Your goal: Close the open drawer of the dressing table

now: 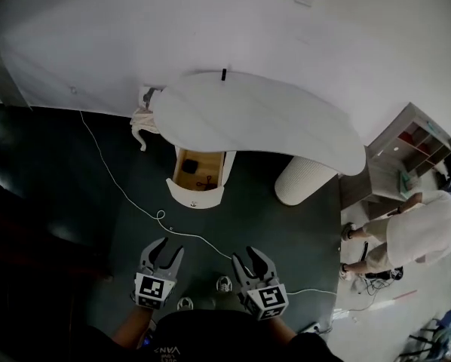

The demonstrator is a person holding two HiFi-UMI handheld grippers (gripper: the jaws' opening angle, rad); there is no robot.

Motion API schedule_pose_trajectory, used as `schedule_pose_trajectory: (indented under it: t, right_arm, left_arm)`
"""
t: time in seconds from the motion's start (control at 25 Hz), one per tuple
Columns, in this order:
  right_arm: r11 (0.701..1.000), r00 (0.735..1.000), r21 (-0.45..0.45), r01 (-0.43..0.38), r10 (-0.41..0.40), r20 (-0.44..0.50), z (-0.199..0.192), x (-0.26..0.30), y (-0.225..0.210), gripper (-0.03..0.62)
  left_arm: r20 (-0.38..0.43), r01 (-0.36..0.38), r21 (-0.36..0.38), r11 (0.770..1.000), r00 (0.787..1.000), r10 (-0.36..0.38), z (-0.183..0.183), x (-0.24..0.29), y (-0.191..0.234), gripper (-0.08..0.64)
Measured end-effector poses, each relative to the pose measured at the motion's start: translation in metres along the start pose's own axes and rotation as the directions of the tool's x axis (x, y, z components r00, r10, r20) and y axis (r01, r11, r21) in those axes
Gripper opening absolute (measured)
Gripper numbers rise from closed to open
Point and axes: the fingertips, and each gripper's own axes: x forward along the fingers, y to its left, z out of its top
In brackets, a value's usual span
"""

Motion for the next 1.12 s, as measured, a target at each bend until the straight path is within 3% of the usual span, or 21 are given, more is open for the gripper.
schedule_pose_trajectory:
  t: [0.28, 0.52, 0.88, 1.12]
  right_arm:
    - [0.993, 0.993, -0.046, -0.11, 0.109, -0.036, 0.009, 0.029, -0.053, 0.16]
    - [0.985, 0.986, -0.066, -0.159, 0.155, -0.063, 0.005, 0.054, -0.083, 0.16]
    - [0.983, 0.983, -0.043, -0.176, 0.173, -0.066, 0.005, 0.103, -0.083, 0.176]
    - [0.991, 0.988, -0.001, -0.134, 0.134, -0.074, -0.005, 0.137, -0.083, 0.178]
  left_arm:
    - [-0.015, -0.086, -0.041, 0.995, 0.996, 0.086, 0.005, 0.054, -0.006, 0.179]
    - [-0.042, -0.117, -0.054, 0.992, 0.993, 0.115, -0.002, 0.093, -0.002, 0.179]
    - [-0.09, -0.081, -0.074, 0.994, 0.993, 0.074, -0.031, 0.144, 0.028, 0.179]
    - [-0.137, -0.028, -0.088, 0.996, 0.991, 0.016, -0.063, 0.176, 0.044, 0.179]
